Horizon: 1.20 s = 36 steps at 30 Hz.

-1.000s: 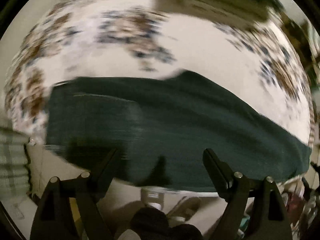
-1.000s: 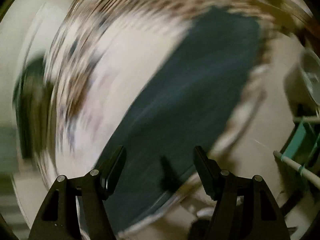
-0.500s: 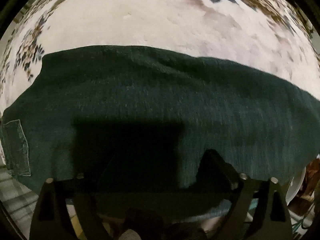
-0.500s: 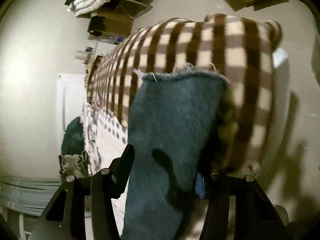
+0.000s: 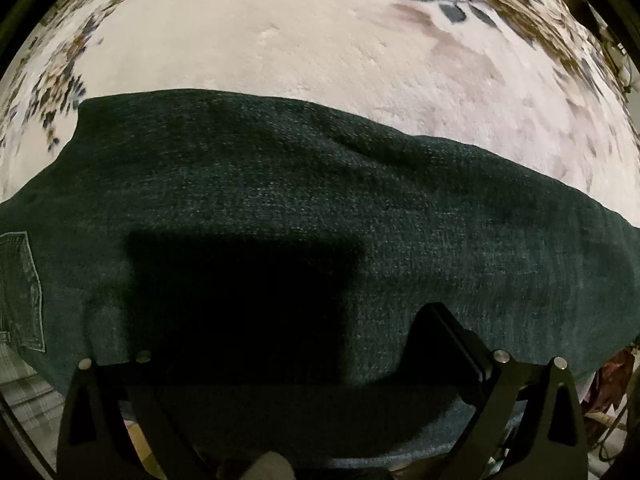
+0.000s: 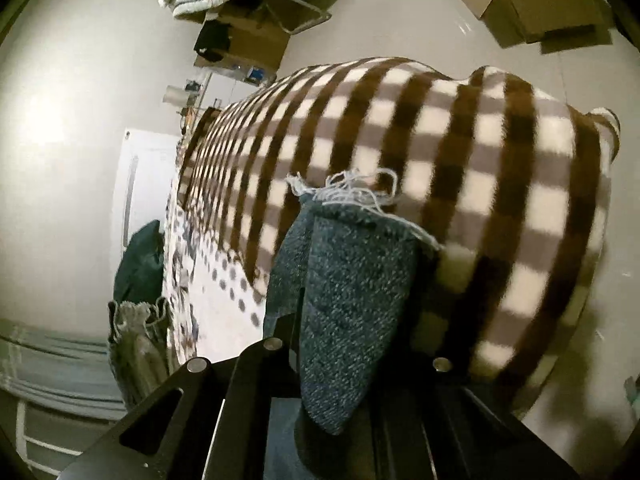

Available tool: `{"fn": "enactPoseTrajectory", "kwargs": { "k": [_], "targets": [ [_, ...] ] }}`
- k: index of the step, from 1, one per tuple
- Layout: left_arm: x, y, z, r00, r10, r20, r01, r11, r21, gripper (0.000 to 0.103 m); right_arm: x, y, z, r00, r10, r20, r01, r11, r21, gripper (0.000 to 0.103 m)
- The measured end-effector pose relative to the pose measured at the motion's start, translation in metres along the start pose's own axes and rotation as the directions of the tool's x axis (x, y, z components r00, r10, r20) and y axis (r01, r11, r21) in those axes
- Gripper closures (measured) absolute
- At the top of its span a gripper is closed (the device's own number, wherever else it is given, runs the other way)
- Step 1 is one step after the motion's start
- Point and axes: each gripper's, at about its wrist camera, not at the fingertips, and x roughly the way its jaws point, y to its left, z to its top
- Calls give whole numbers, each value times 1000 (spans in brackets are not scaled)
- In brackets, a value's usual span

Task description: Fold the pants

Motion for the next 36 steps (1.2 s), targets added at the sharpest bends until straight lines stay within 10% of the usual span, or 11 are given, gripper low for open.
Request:
{"fn": "enactPoseTrajectory", "kwargs": {
  "k": [10, 22, 30, 32, 36],
  "targets": [
    [-76, 73, -32, 994, -77, 72, 87, 984, -156, 0, -39, 138, -44, 1000, -5, 19, 10, 956, -293, 96],
    [-113, 175, -70, 994, -49, 98, 76, 954, -290, 0, 14, 290, -289, 986, -129, -108, 21, 733, -680, 96],
    [-103, 250, -107, 998, -11, 58, 34, 914, -405, 0, 121, 253, -489, 912, -386, -140, 48, 439, -897, 95],
    [-100, 266, -116, 999, -1, 44, 20, 901, -433, 0, 136, 240, -520, 885, -453, -109, 85, 388, -918, 78],
    [-93, 285, -124, 1000, 12, 24, 0, 884, -468, 0, 145, 242, -573, 836, -461, -299, -74, 446, -892, 52]
  ]
}}
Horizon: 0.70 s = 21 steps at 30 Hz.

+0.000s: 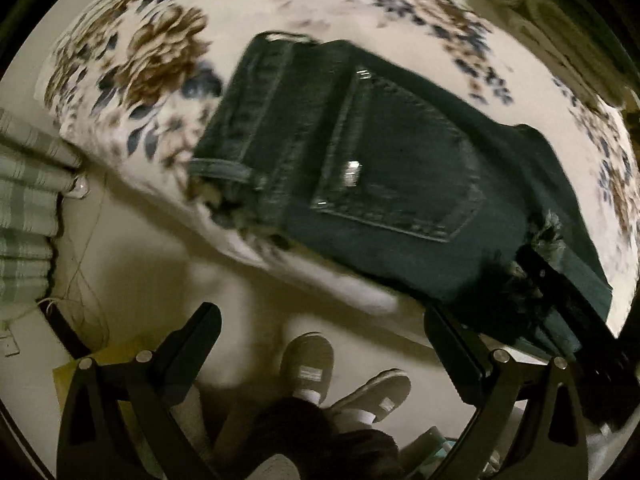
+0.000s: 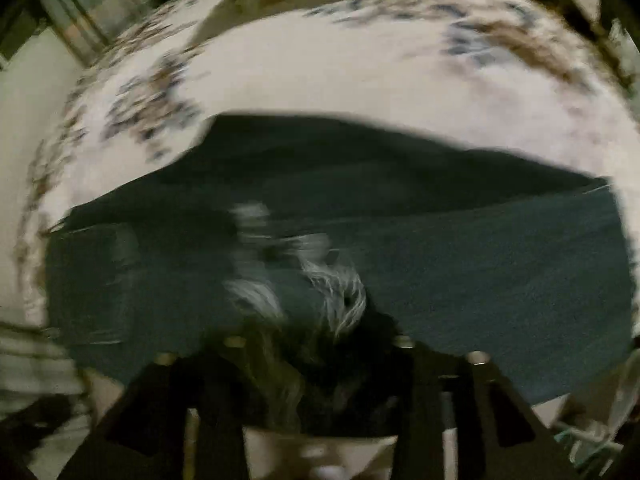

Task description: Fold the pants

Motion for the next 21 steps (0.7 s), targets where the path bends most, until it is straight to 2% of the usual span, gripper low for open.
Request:
{"fn": "enactPoseTrajectory", "kwargs": {
  "k": [1, 3, 6, 8, 13, 14, 15, 16, 17, 20, 21],
  "targets": [
    [0, 4, 1, 1000, 1, -1, -1, 1000, -10, 0, 1, 11, -3, 996, 86, -39, -86, 996, -14, 52],
    [0, 6, 3, 1000, -3, 1, 3, 1000, -23, 0, -10, 18, -7, 986, 161, -52, -161, 987, 5, 52],
    [0, 12, 6, 1000, -7, 12, 8, 999, -41, 0, -42, -4, -13, 984, 176, -4, -175, 981, 80, 52],
    [4, 17, 12, 1000, -8, 14, 9, 998, -61, 0, -63, -35, -18, 990, 141, 32, -144, 976, 162, 52],
    [18, 29, 25, 999, -21, 31, 25, 989, -146, 0, -70, -102, -18, 998, 59, 2, -56, 946, 321, 52],
    [22, 33, 27, 999, -22, 37, 28, 985, -168, 0, -65, -109, -16, 999, 43, -7, -39, 944, 327, 56],
    [26, 36, 30, 999, -18, 38, 25, 982, -189, 0, -57, -110, -13, 1000, 19, -13, -14, 951, 309, 63],
    [30, 38, 31, 999, -22, 39, 29, 979, -204, 0, -55, -112, -8, 1000, 14, -18, -8, 957, 290, 79],
    [34, 39, 32, 999, -25, 40, 33, 976, -216, 0, -42, -108, -3, 999, 14, -34, -5, 966, 259, 83],
    [47, 47, 37, 998, -42, 50, 54, 963, -262, 0, -3, -80, -2, 987, 25, -157, 0, 987, 158, 83],
    [52, 52, 40, 996, -64, 55, 77, 954, -290, 0, -2, -76, -2, 989, -3, -150, 25, 989, 149, 82]
  ]
}}
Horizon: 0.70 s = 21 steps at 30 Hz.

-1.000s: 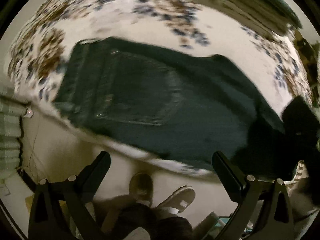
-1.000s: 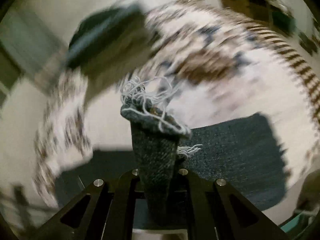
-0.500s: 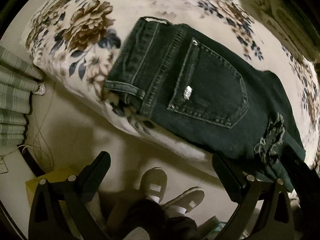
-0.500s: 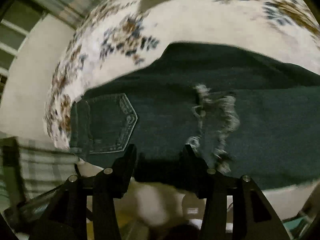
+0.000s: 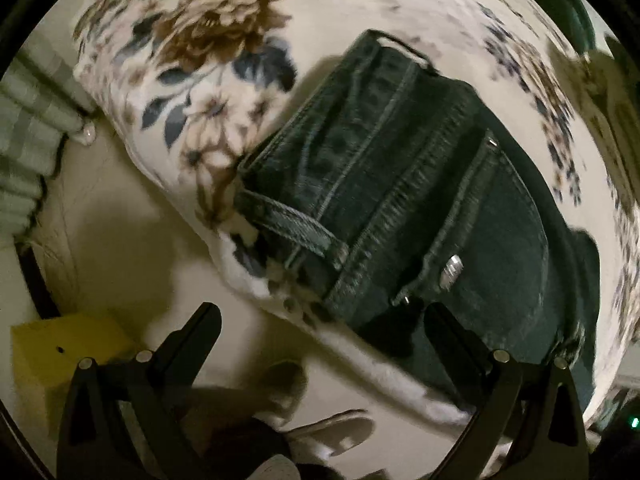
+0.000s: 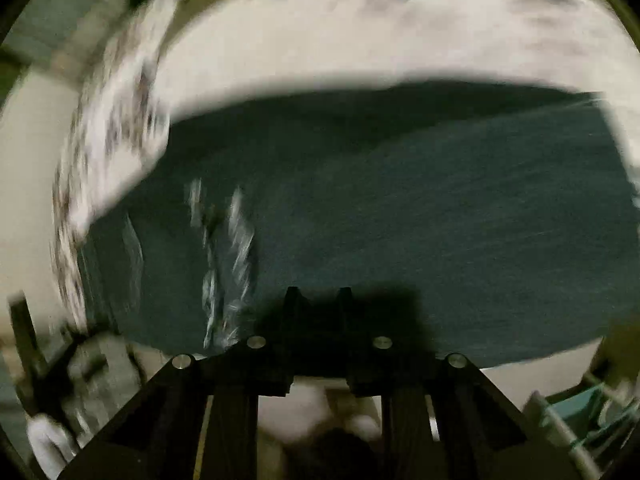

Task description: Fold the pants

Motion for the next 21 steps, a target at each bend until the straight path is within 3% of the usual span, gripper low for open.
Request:
{"fn": "enactPoseTrajectory", "kwargs": {
  "k": [3, 6, 8, 11, 12, 13, 14, 15, 16, 18, 21],
  "targets": [
    [10, 16, 6, 990, -138, 28, 140, 983, -122, 0, -4, 9, 0, 1000, 11, 22, -12, 1000, 11, 81],
    [20, 36, 13, 970, -218, 110, 239, 940, -243, 0, -11, -2, -3, 998, 51, 38, -54, 995, 89, 69],
    [30, 44, 18, 959, -247, 142, 279, 912, -299, 2, -12, -9, -4, 998, 54, 30, -57, 992, 109, 63],
    [32, 47, 12, 952, -232, 200, 292, 886, -360, 2, -13, -8, -3, 1000, 20, 2, -20, 996, 82, 63],
    [30, 46, 8, 950, -222, 220, 291, 885, -364, 7, -15, -9, -2, 1000, 3, -4, -3, 998, 65, 61],
    [27, 47, 4, 950, -206, 237, 283, 887, -365, 12, -20, -11, -2, 1000, -13, -6, 13, 999, 53, 52],
    [23, 48, -1, 947, -193, 257, 281, 885, -372, 25, -21, -12, -1, 1000, -27, -5, 27, 999, 41, 42],
    [17, 48, -5, 942, -182, 281, 282, 884, -372, 58, -23, -12, 1, 999, -51, 1, 51, 998, 29, 38],
    [10, 49, -6, 936, -181, 303, 287, 891, -352, 66, -25, -12, 2, 996, -85, 5, 85, 996, 20, 34],
    [-2, 41, -5, 930, -176, 323, 280, 908, -311, 75, -26, -10, 6, 991, -130, 11, 130, 991, 5, 33],
    [-20, 23, -2, 917, -148, 371, 249, 938, -241, 79, -27, -12, 10, 987, -157, 17, 157, 988, 3, 32]
  ]
}}
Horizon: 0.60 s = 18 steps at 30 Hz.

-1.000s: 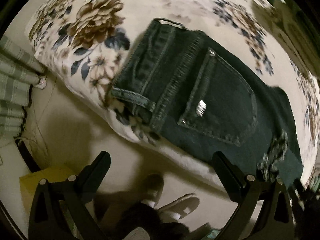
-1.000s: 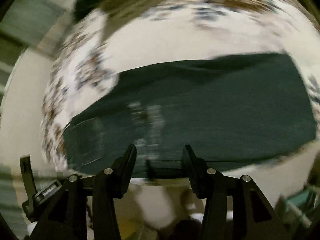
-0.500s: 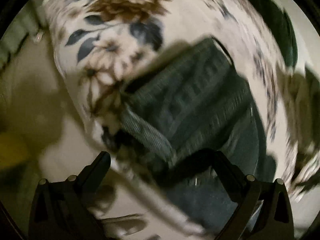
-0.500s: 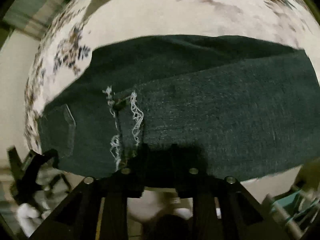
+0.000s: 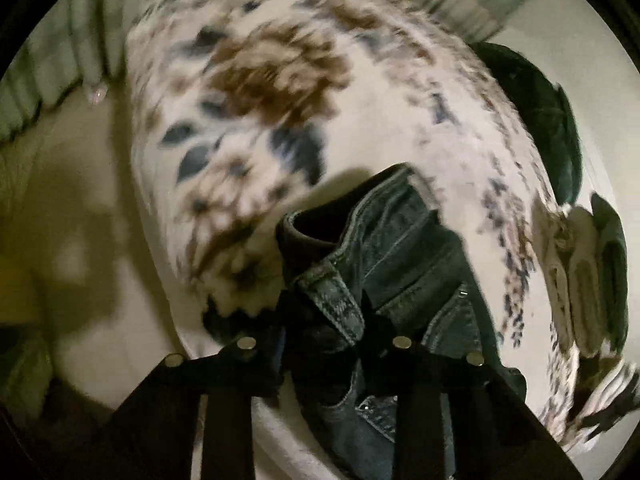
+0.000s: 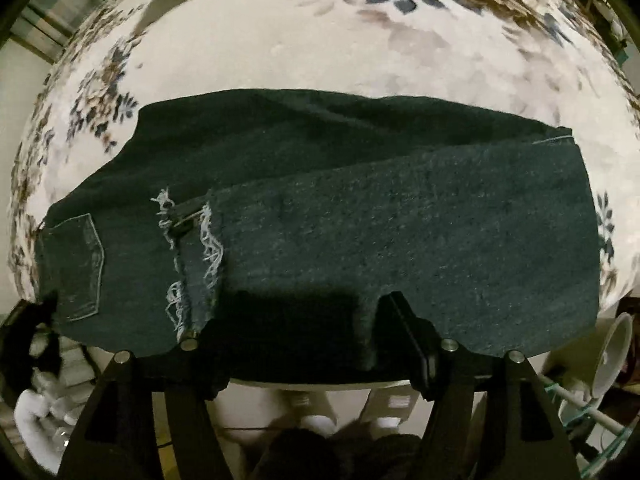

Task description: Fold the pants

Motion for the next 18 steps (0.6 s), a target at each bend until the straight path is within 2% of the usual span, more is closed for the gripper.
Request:
{"fn": "enactPoseTrajectory", "kwargs": {
  "k": [4, 6, 8, 12, 16, 18],
  "targets": [
    [-32, -37, 0, 995, 0, 102, -14, 990, 140, 80, -1, -6, 1, 1000, 6, 9, -6, 1000, 9, 32],
    [-57, -59, -5, 986, -13, 165, -26, 973, 229, 80, -2, -16, -1, 1000, 20, 9, -20, 999, 28, 32],
    [-82, -82, -13, 975, -51, 217, -19, 952, 307, 80, -3, -30, -4, 999, 43, 6, -43, 998, 44, 32],
    [-119, -125, -32, 958, -138, 251, 23, 911, 413, 80, -14, -62, -8, 997, 65, 31, -67, 996, 59, 32],
    [-152, -175, -66, 941, -233, 246, 64, 836, 545, 80, -33, -106, -10, 996, 69, 61, -75, 991, 112, 32],
    [-168, -203, -93, 931, -286, 226, 89, 781, 618, 80, -46, -139, -13, 995, 65, 79, -76, 985, 155, 32]
  ]
}}
